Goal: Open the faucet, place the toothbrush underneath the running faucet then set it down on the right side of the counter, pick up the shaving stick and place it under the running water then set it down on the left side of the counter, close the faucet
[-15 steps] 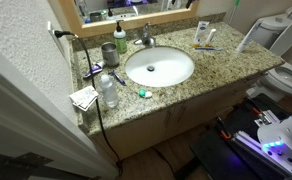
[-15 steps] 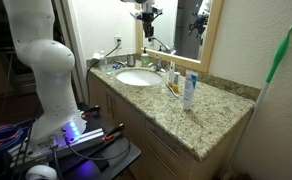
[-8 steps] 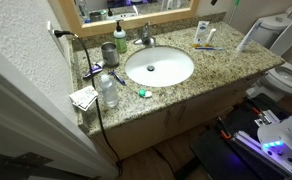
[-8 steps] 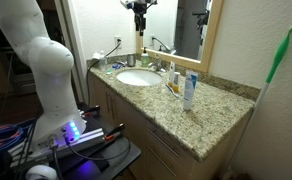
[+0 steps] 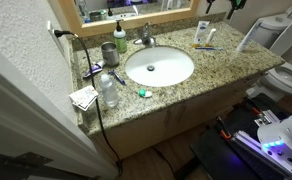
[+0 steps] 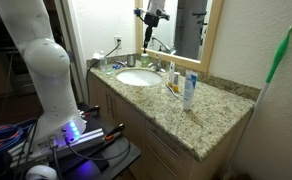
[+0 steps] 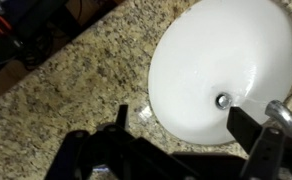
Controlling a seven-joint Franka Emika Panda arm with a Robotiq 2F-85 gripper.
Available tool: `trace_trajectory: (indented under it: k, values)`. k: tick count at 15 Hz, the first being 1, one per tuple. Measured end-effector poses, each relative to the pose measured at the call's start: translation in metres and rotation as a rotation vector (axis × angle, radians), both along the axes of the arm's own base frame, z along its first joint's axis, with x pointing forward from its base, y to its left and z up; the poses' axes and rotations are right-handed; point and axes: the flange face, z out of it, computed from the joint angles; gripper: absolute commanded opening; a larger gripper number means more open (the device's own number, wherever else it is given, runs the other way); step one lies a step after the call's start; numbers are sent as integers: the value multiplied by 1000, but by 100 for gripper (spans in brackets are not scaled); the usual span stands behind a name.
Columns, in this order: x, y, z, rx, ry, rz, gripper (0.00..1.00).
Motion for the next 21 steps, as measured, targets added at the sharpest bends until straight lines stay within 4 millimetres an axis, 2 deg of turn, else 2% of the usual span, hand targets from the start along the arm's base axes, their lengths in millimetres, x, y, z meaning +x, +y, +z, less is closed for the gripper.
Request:
trace_trajectory:
  k: [2,6,11,14,19,21]
  values:
    - [-7,-19,-1,26,29,-41,100]
    - [-7,-19,-2,25,42,-66,100]
    - [-2,-39,-35,7,129,-331,100]
    - [-3,-43,-60,-15,135,-504,100]
    - [-2,-40,-69,-22,135,-578,100]
    - [2,-42,-78,-30,143,-629,100]
